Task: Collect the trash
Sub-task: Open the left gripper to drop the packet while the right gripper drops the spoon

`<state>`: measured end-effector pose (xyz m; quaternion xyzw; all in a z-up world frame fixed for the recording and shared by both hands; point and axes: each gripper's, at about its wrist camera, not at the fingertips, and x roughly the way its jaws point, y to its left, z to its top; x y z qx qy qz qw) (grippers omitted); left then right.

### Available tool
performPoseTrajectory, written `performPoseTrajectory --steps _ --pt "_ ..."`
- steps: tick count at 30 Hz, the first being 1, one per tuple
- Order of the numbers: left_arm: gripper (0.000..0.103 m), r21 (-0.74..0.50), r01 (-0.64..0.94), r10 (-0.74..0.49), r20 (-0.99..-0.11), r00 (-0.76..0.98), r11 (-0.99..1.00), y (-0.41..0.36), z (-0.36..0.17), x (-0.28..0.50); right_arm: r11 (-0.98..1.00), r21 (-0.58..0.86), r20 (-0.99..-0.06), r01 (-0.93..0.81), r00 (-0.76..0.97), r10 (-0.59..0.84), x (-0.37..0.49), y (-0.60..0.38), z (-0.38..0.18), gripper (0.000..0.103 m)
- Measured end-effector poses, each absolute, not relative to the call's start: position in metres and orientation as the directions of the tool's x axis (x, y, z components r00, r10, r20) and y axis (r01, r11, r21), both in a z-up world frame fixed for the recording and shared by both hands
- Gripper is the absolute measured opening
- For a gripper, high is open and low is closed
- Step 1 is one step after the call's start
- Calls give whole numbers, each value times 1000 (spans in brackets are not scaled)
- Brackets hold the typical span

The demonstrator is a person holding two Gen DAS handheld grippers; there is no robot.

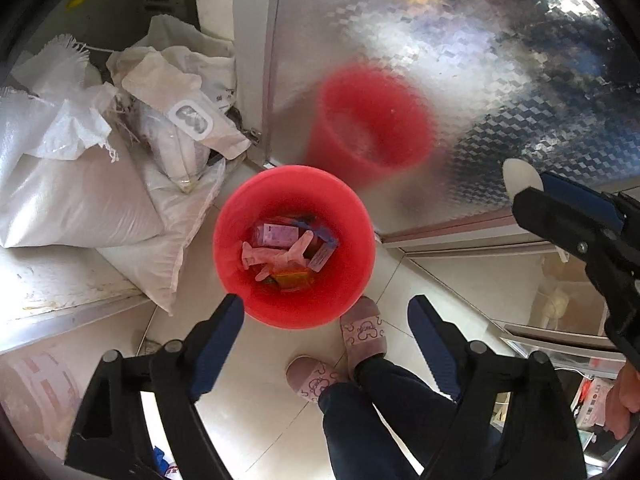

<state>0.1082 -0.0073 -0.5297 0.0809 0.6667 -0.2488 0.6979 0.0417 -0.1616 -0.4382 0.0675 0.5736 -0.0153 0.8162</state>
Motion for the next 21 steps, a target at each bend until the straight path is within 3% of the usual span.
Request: performPoseTrajectory --steps 7,21 --pt "84 -176 451 -208 -978 22 875 8 -521 105 992 99 -944 77 323 70 49 -151 -445 26" --pt "87 -132 287 -159 -984 75 949 76 -524 94 988 123 -952 -97 271 146 65 -107 -466 26"
